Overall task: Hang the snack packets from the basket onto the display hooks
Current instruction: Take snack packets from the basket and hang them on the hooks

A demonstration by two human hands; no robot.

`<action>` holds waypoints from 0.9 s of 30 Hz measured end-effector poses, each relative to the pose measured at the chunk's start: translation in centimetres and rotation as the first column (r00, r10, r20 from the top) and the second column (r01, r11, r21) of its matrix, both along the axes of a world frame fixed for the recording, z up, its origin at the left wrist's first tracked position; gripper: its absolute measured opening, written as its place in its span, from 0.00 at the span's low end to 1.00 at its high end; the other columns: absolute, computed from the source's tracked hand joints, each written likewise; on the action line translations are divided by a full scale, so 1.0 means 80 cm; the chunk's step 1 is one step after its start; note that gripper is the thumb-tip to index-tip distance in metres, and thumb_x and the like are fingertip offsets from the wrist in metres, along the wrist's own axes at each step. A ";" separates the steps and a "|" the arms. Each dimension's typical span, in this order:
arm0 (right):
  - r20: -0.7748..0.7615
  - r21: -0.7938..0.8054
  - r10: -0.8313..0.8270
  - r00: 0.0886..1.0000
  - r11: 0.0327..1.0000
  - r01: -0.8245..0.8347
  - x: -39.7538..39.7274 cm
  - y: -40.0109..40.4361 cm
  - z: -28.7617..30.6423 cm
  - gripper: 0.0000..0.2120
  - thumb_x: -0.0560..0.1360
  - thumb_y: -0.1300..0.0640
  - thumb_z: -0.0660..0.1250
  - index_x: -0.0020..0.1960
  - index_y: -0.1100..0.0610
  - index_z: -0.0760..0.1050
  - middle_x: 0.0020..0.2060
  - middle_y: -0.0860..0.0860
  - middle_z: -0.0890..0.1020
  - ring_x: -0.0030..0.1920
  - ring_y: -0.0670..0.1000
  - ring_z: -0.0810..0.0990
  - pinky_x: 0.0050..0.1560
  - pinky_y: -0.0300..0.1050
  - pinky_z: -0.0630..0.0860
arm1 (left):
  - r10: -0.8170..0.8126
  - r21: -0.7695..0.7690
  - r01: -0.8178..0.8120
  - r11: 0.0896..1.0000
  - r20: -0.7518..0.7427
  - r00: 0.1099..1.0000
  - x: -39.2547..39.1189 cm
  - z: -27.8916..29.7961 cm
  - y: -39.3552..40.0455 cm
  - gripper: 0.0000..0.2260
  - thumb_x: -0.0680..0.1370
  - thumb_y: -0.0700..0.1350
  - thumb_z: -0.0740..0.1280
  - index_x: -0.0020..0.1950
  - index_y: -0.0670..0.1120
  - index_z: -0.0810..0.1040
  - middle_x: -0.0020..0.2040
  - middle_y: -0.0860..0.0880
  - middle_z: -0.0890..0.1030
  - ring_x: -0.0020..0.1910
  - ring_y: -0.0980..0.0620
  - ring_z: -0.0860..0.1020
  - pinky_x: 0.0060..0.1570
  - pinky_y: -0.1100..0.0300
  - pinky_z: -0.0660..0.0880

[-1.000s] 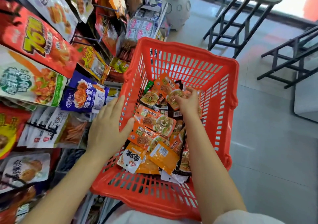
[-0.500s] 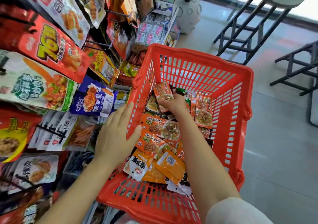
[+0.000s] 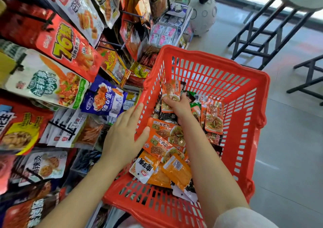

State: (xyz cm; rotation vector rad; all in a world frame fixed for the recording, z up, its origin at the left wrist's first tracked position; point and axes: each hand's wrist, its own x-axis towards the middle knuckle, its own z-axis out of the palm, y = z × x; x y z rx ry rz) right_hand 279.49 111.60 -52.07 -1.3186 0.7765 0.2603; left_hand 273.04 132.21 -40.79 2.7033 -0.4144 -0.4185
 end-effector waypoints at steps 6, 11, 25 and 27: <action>0.199 -0.071 -0.036 0.979 0.996 0.052 -0.015 -0.007 0.078 0.42 0.67 0.45 0.79 0.76 0.52 0.66 0.72 0.52 0.74 0.69 0.55 0.75 0.72 0.58 0.70 | -0.001 0.023 0.002 1.000 -0.068 0.998 0.002 0.009 -0.001 0.36 0.77 0.67 0.48 0.83 0.54 0.50 0.82 0.51 0.57 0.80 0.49 0.55 0.76 0.48 0.59; 0.380 -0.083 0.075 0.922 0.995 -0.047 -0.040 -0.011 0.165 0.25 0.68 0.51 0.79 0.62 0.51 0.76 0.54 0.49 0.86 0.55 0.53 0.85 0.60 0.59 0.79 | 0.169 -0.289 -0.189 0.939 -0.092 0.981 0.011 0.055 -0.013 0.37 0.72 0.71 0.58 0.78 0.54 0.66 0.74 0.60 0.62 0.73 0.63 0.59 0.73 0.59 0.58; 0.656 -0.218 0.472 0.589 0.866 -0.450 -0.074 0.150 0.361 0.22 0.72 0.54 0.77 0.63 0.47 0.74 0.53 0.45 0.86 0.53 0.47 0.85 0.56 0.48 0.81 | 0.043 -0.658 -0.746 -0.103 -0.752 0.658 -0.063 0.249 0.064 0.26 0.76 0.67 0.58 0.54 0.52 0.88 0.56 0.44 0.85 0.50 0.46 0.84 0.51 0.48 0.79; 0.683 -0.235 0.517 0.516 0.825 -0.514 -0.085 0.186 0.387 0.24 0.72 0.53 0.78 0.64 0.47 0.73 0.53 0.44 0.85 0.53 0.46 0.85 0.55 0.45 0.81 | 0.176 -0.727 -0.668 -0.159 -0.687 0.706 -0.080 0.287 0.081 0.25 0.82 0.60 0.54 0.45 0.52 0.89 0.41 0.45 0.87 0.38 0.52 0.85 0.38 0.57 0.82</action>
